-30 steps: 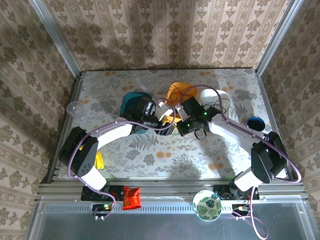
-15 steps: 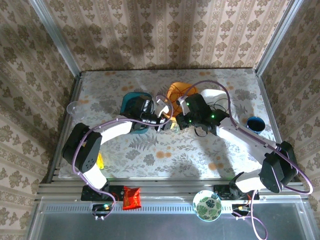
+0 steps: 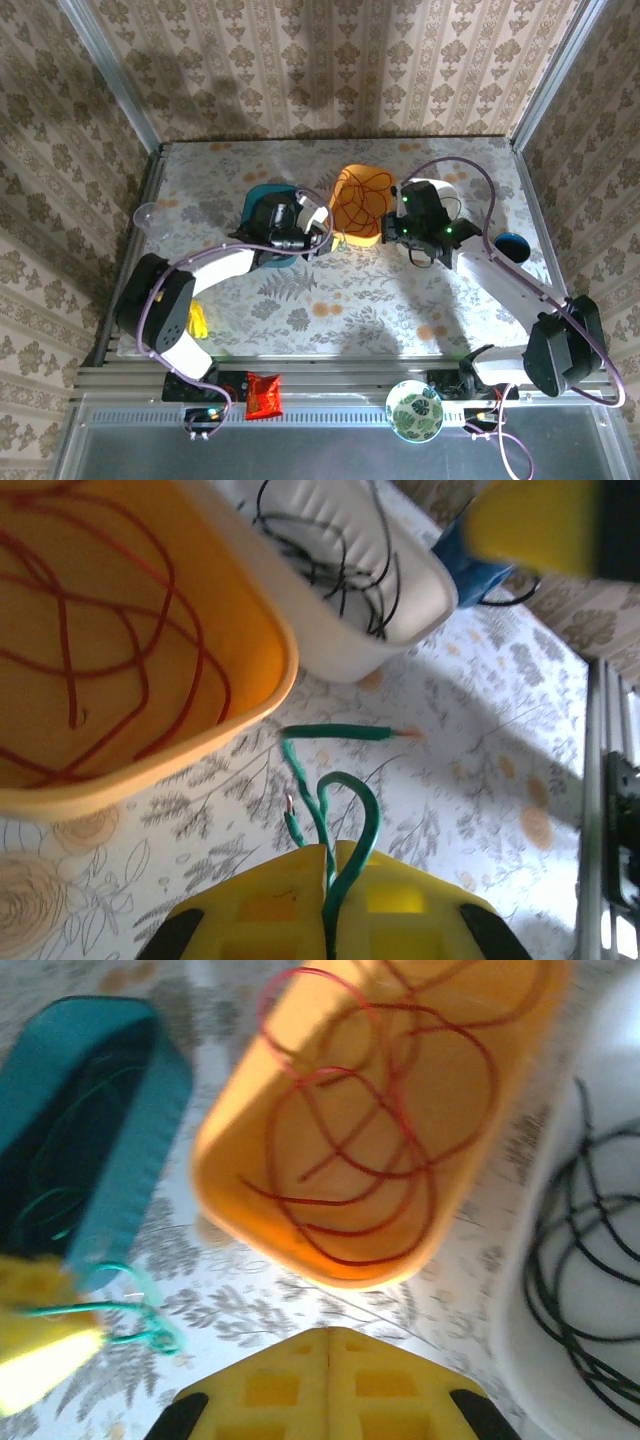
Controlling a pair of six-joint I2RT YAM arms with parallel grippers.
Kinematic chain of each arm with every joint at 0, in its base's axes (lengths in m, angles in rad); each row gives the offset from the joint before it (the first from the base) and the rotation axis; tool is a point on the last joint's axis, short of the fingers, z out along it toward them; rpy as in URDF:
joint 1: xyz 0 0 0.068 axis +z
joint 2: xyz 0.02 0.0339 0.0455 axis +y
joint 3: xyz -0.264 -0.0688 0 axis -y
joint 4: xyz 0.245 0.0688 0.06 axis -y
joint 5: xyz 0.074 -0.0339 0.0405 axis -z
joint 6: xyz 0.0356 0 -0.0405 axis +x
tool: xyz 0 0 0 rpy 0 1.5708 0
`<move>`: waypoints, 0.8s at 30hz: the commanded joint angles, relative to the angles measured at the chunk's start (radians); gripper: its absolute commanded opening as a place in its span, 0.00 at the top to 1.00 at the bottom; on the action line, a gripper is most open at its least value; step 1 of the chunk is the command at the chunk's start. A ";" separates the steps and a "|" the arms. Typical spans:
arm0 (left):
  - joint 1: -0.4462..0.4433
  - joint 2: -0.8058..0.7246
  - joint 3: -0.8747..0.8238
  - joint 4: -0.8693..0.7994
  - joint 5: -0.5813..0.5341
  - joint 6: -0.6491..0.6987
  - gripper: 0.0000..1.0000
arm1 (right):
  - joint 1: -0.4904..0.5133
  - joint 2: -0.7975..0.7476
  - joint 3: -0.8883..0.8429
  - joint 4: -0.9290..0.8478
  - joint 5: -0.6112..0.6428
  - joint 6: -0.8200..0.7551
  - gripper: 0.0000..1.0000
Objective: Untangle the cables
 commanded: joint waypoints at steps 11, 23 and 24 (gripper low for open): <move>0.021 -0.135 0.029 0.070 0.087 -0.066 1.00 | -0.019 -0.061 -0.104 0.233 -0.501 0.061 0.56; 0.021 -0.129 0.031 0.151 0.141 -0.146 1.00 | 0.004 0.101 -0.001 0.260 -0.649 0.056 0.55; 0.023 -0.129 0.028 0.155 0.142 -0.149 1.00 | 0.006 0.113 0.005 0.264 -0.654 0.059 0.56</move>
